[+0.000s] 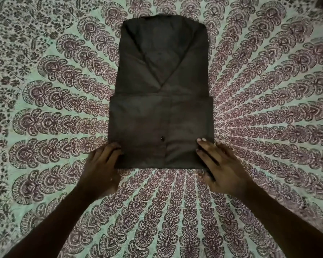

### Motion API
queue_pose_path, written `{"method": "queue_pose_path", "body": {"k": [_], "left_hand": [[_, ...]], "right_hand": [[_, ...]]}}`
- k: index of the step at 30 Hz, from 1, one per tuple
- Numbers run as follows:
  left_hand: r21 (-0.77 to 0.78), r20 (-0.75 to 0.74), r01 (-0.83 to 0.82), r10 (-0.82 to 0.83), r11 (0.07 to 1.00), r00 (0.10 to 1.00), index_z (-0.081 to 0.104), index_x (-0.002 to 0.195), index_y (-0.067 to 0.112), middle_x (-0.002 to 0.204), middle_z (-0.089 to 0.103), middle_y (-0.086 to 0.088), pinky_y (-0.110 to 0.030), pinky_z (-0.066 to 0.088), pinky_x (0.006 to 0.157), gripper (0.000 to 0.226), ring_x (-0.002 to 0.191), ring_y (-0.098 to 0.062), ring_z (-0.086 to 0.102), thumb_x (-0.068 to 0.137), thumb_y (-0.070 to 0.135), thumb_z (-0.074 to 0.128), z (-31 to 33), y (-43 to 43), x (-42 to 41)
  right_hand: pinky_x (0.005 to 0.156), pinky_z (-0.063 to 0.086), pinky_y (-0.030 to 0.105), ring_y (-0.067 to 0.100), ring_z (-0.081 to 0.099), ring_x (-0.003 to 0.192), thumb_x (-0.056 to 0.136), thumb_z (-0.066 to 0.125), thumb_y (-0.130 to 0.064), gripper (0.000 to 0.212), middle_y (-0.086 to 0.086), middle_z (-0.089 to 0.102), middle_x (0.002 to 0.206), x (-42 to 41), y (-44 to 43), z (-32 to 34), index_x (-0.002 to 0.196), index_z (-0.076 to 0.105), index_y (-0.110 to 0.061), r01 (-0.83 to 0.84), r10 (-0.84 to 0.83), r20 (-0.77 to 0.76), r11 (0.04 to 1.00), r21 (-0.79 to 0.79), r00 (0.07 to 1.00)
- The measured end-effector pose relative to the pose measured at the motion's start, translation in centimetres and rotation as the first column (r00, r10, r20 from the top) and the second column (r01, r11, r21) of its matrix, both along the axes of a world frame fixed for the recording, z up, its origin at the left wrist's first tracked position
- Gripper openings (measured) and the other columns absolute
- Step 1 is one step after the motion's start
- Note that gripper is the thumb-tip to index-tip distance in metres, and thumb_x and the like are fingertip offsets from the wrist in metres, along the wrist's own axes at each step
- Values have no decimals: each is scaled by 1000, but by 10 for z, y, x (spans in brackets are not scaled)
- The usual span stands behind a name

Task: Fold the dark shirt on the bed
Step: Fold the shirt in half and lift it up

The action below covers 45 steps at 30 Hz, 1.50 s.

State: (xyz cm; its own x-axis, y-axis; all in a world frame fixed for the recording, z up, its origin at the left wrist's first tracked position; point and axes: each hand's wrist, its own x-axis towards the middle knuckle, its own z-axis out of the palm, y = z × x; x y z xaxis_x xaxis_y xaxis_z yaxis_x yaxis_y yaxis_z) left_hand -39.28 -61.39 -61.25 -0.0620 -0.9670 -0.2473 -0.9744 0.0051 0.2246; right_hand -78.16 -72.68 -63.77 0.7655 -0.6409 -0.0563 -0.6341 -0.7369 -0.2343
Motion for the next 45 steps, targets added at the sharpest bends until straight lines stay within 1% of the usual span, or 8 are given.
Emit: {"method": "queue_pose_path", "body": {"k": [7, 12, 15, 19, 23, 33, 39, 45], "left_hand": [[-101, -186, -113, 92, 988, 978, 70, 113, 6, 118, 65, -12, -46, 42, 95, 38, 104, -31, 64, 93, 27, 44, 20, -22, 8], [-288, -477, -346, 180, 893, 860, 56, 119, 12, 105, 54, 6, -15, 51, 86, 17, 96, 5, 58, 103, 6, 54, 70, -86, 21], [-393, -498, -401, 175, 828, 850, 53, 112, 9, 97, 51, 4, -15, 51, 65, 7, 84, -5, 64, 107, 11, 48, 89, -140, 34], [-417, -511, -368, 121, 831, 851, 51, 92, 33, 88, 55, -1, -5, 40, 69, 38, 78, -4, 48, 95, -3, 40, 102, -221, 49], [-394, -442, -328, 135, 859, 887, 70, 105, 4, 110, 58, -16, -6, 37, 78, 41, 99, -16, 51, 80, -7, 41, 98, -287, 60], [-205, -338, -415, 334, 886, 880, 53, 139, 12, 144, 41, -17, -63, 37, 113, 51, 129, -35, 50, 90, -1, 53, 74, -410, 57], [-165, -136, -404, 385, 900, 913, 44, 148, 15, 166, 16, -19, -68, 22, 118, 59, 151, -46, 19, 96, 33, 64, 36, -418, 39], [-97, -67, -199, 193, 975, 979, 8, 165, 39, 175, -4, 7, -60, 18, 124, 80, 160, -32, 5, 96, 69, 37, -20, -340, 9]], "right_hand": [[98, 54, 48, 25, 59, 109, 90, 49, -24, 40, 14, 73, 116, 28, -14, 29, 119, 69, -4, 222, -209, 224, 975, -32, 952], [69, 51, 21, 3, 55, 79, 91, 45, -9, 42, 9, 67, 106, 50, -56, 78, 130, 60, -2, 393, -470, 445, 882, 260, 762], [70, 55, 10, 7, 64, 82, 103, 44, -17, 30, 3, 66, 108, 72, -107, 102, 129, 58, -8, 439, -539, 552, 841, 316, 636], [76, 42, 3, 7, 62, 86, 106, 47, -13, 24, -3, 68, 100, 99, -190, 113, 122, 62, -5, 557, -568, 625, 794, 245, 535], [65, 40, 23, 20, 63, 77, 102, 51, -2, 20, 2, 67, 89, 122, -268, 108, 118, 61, -1, 594, -572, 615, 779, 199, 543], [62, 43, 42, 29, 56, 76, 84, 41, 11, 27, 7, 57, 82, 159, -408, 93, 96, 54, -11, 658, -652, 412, 737, 151, 636], [106, 45, 54, 38, 54, 121, 91, 53, -5, 38, 17, 60, 129, 173, -420, 69, 128, 57, -14, 792, -815, 149, 580, 191, 560], [113, 35, 63, 38, 19, 154, 98, 40, -60, 64, 9, 19, 169, 189, -334, 19, 155, 38, -32, 439, -441, 86, 897, 49, 893]]}}
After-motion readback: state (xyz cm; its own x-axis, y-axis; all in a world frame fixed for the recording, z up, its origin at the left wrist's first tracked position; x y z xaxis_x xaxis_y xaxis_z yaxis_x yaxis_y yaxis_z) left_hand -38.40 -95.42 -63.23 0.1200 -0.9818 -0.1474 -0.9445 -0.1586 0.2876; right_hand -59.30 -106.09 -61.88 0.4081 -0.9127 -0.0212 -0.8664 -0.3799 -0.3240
